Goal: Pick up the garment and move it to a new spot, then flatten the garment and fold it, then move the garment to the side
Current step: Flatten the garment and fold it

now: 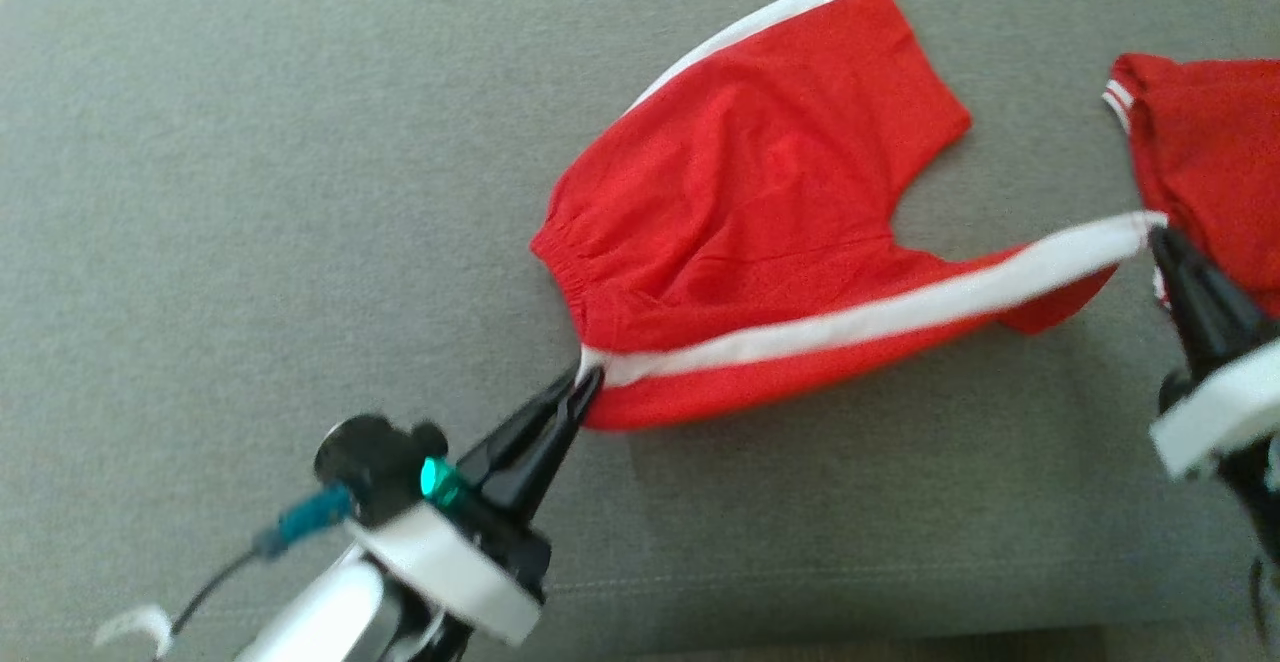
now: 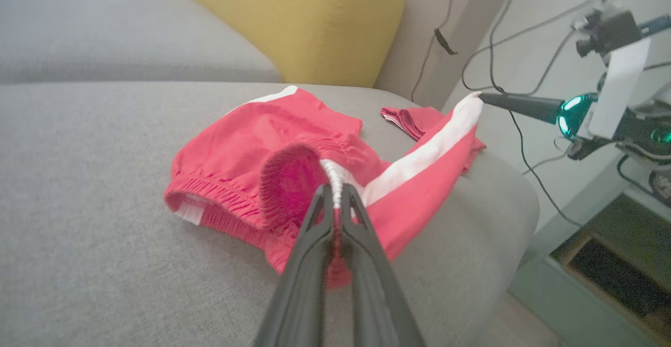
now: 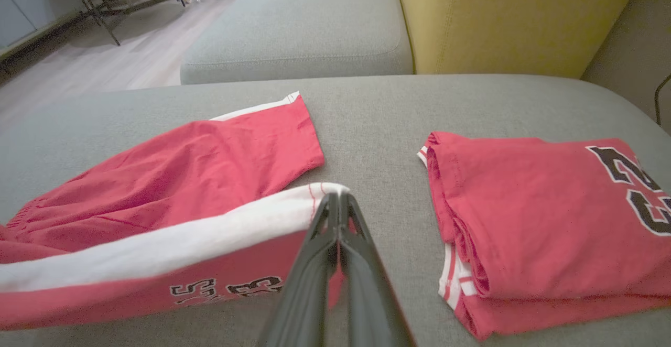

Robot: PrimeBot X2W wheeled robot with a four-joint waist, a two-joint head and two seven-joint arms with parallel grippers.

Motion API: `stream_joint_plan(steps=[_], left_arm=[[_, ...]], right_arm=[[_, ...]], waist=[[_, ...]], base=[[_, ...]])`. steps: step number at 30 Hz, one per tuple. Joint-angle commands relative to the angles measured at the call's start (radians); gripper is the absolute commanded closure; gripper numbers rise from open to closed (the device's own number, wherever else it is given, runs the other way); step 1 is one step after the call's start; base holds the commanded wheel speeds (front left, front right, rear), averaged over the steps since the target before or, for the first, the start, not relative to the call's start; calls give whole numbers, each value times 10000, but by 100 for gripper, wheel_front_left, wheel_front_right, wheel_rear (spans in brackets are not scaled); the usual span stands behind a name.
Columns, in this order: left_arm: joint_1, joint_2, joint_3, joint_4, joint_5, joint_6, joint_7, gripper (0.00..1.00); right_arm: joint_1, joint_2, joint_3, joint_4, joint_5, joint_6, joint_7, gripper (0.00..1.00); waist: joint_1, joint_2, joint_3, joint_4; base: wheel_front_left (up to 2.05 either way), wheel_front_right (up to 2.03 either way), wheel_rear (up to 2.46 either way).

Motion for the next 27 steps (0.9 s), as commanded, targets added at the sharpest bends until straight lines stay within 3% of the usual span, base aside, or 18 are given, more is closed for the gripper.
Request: stream_joint_plan(steps=[1, 11, 27], left_arm=[[-642, -70, 299, -36, -516, 4, 1, 100], [-2692, -1113, 472, 1619, -3115, 3, 569, 100], [-4666, -2156, 1024, 3210, -3784, 8, 133, 100]], right_arm=[[-606, -436, 195, -89, 147, 17, 274, 100], [-3954, -1293, 813, 2009, 621, 17, 1624, 100], [-7523, -1816, 2012, 4278, -48, 17, 1103, 100]], waist=[[0, -1, 146, 203], [0, -1, 1147, 1044], [0, -1, 2443, 1704]], base=[[0, 0, 0], [0, 0, 0], [0, 0, 0]])
